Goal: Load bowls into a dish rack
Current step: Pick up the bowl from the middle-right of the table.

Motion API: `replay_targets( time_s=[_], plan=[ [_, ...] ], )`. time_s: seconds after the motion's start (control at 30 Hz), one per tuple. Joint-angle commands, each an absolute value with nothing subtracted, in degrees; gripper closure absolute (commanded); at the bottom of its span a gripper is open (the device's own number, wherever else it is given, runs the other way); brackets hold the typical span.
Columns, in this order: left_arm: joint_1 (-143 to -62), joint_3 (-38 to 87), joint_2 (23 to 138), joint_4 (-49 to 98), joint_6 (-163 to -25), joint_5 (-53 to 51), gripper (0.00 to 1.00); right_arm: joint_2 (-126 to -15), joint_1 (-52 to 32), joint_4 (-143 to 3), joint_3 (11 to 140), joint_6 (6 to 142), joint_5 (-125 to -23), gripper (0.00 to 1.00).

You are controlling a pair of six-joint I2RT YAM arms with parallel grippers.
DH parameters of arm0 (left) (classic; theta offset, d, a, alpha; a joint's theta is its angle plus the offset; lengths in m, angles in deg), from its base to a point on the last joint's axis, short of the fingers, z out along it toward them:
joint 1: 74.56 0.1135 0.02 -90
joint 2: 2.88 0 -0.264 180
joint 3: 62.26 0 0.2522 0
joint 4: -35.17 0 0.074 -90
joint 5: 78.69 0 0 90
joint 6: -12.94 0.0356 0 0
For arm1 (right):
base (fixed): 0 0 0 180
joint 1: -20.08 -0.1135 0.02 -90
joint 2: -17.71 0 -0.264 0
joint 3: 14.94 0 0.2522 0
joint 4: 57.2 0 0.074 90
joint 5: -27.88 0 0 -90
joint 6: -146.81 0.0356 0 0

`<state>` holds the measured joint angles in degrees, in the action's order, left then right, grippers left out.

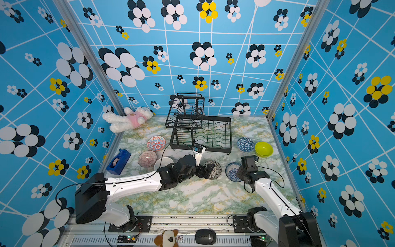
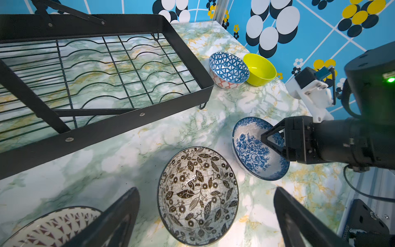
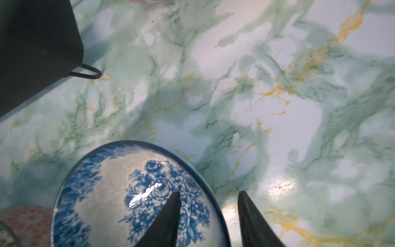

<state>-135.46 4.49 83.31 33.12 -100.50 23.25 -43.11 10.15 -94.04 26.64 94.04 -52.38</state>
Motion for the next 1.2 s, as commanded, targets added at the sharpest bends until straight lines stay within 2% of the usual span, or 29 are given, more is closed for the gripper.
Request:
replay_targets(
  time_s=[0.0,0.23,0.4,0.6,0.87,1.17],
  plan=[
    [-135.90,4.61,83.54,35.59,-102.64,22.29,0.01,-43.81,10.55,-91.42,25.55,95.42,-53.05,0.62],
    [-135.88,5.79,85.53,36.18,-103.78,20.53,0.01,-44.17,10.50,-88.46,25.04,95.30,-54.35,0.81],
    [-135.90,8.03,86.07,35.22,-103.25,19.70,0.01,-41.48,10.50,-89.59,26.07,93.14,-53.31,1.00],
    [-135.92,10.69,86.72,34.54,-103.43,19.66,0.01,-34.84,10.50,-92.56,30.48,89.40,-51.05,1.00],
    [-135.90,17.69,87.93,32.20,-103.35,23.67,0.01,-33.37,9.61,-87.75,37.48,85.66,-49.87,1.00],
    [-134.73,23.35,92.18,31.50,-112.01,22.45,0.03,-35.66,1.03,-78.76,40.87,81.58,-42.08,1.00]
  ],
)
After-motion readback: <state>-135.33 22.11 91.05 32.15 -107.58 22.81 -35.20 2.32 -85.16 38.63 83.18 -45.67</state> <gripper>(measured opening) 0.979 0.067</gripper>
